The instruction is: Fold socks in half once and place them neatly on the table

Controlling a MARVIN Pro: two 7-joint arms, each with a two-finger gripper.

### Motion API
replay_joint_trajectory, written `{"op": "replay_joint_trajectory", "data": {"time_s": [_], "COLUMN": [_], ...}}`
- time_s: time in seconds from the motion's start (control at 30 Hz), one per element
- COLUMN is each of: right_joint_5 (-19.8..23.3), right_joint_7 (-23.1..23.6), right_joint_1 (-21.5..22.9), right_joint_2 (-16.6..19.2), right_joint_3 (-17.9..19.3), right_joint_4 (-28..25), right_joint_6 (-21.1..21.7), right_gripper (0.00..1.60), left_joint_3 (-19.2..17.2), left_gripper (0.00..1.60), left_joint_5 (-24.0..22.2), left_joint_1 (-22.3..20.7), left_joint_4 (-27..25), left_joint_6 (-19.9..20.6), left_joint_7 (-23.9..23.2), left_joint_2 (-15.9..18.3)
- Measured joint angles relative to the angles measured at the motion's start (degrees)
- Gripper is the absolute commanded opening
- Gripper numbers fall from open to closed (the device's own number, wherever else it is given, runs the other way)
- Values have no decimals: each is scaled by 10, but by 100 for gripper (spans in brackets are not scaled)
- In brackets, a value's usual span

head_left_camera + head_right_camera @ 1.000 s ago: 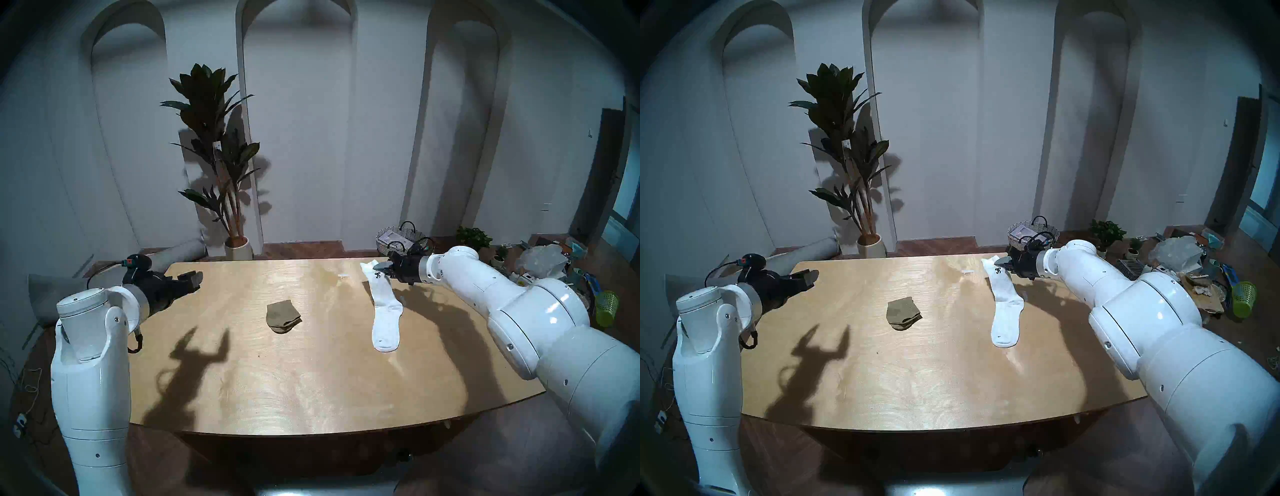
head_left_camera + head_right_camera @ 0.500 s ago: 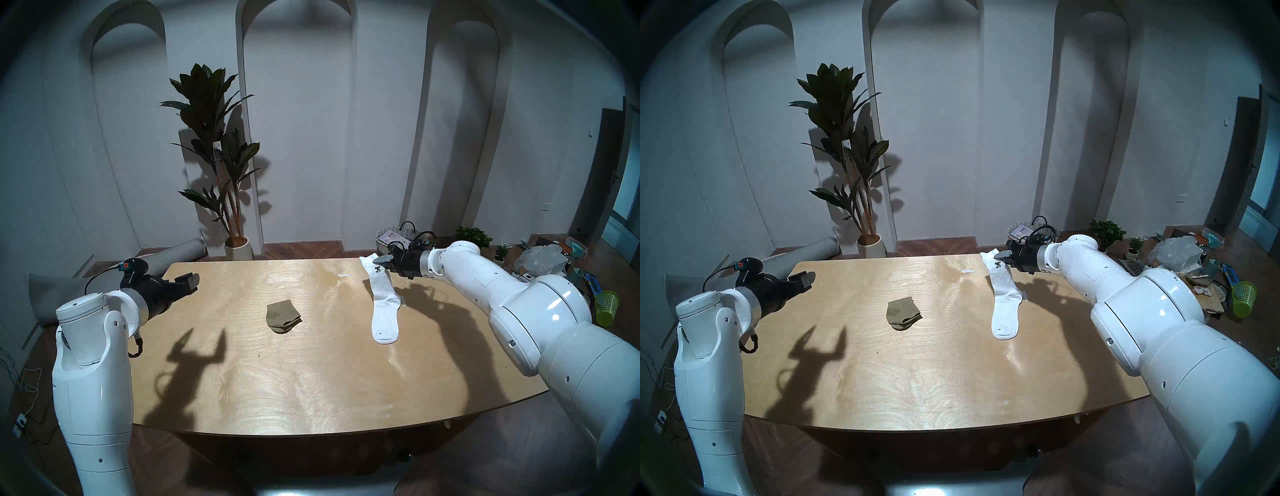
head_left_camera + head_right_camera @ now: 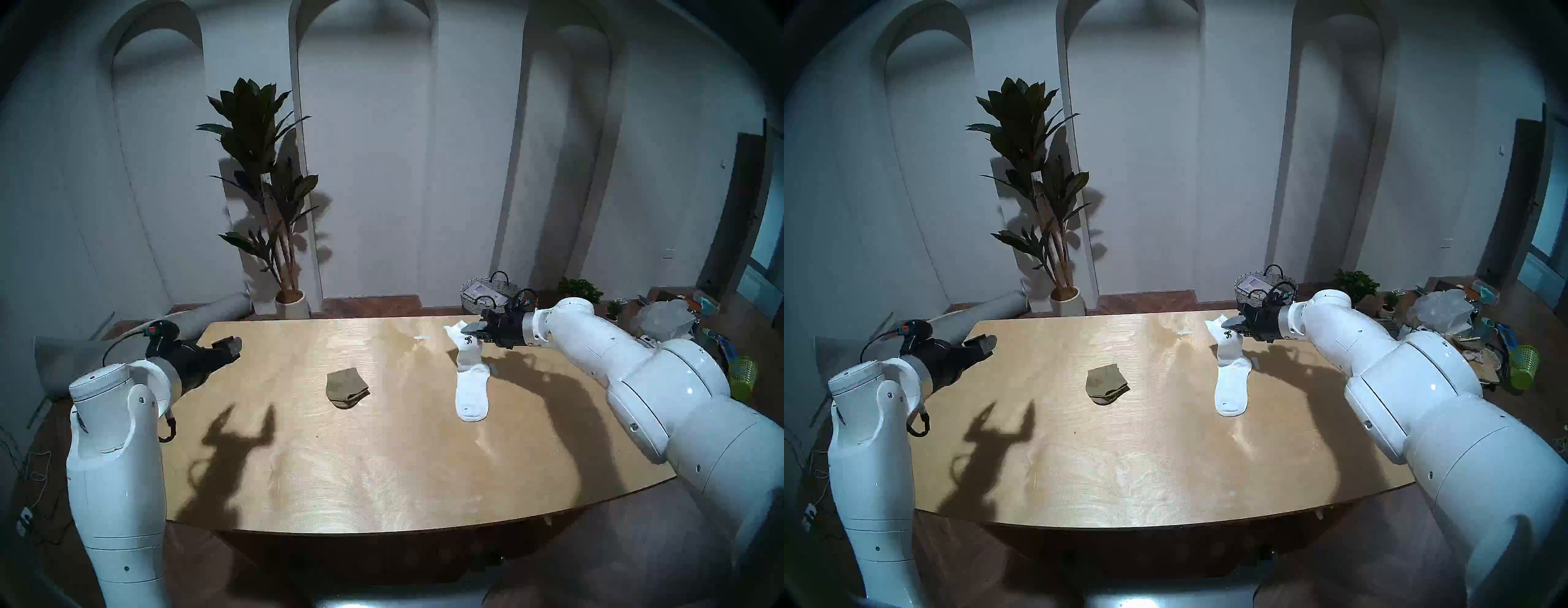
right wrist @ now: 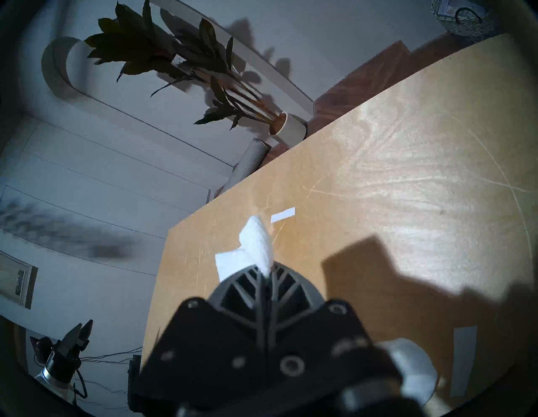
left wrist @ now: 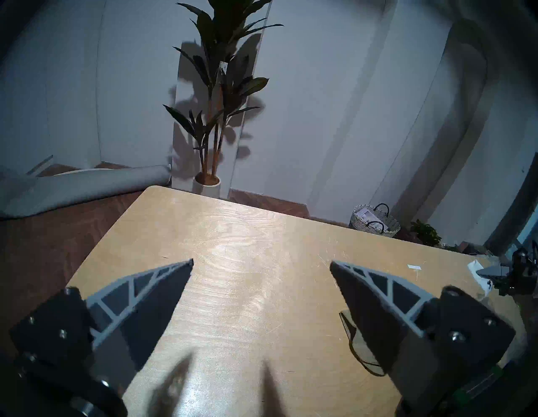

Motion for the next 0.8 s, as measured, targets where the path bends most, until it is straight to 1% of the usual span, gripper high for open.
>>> {"op": "replay_joint_trajectory", "data": {"time_s": [0.3,0.57,0.63,0.8], "right_joint_5": [-31,-60,-68,-81], "right_joint_7": [60,120,128,129], "right_joint_1": [-2,-9,-12,-18], "right_joint_2": [17,30,33,37], "right_joint_3": [-33,-67,-76,-92], "right_joint_4": [-17,-33,-37,-43], "right_joint_6": [23,31,31,29], "right_gripper": [0,0,0,0], "left_joint_3": [-1,1,2,5], "left_gripper": [160,160,160,160], "left_joint_5": [-4,-8,-9,-9], "left_joint_1": [0,0,0,1], "left_joint_4": [-1,-2,-2,-3], "left_joint_6": [-2,-6,-7,-9], "left_joint_7": [9,10,10,10], "left_joint_2": [-8,-15,-17,-20]}}
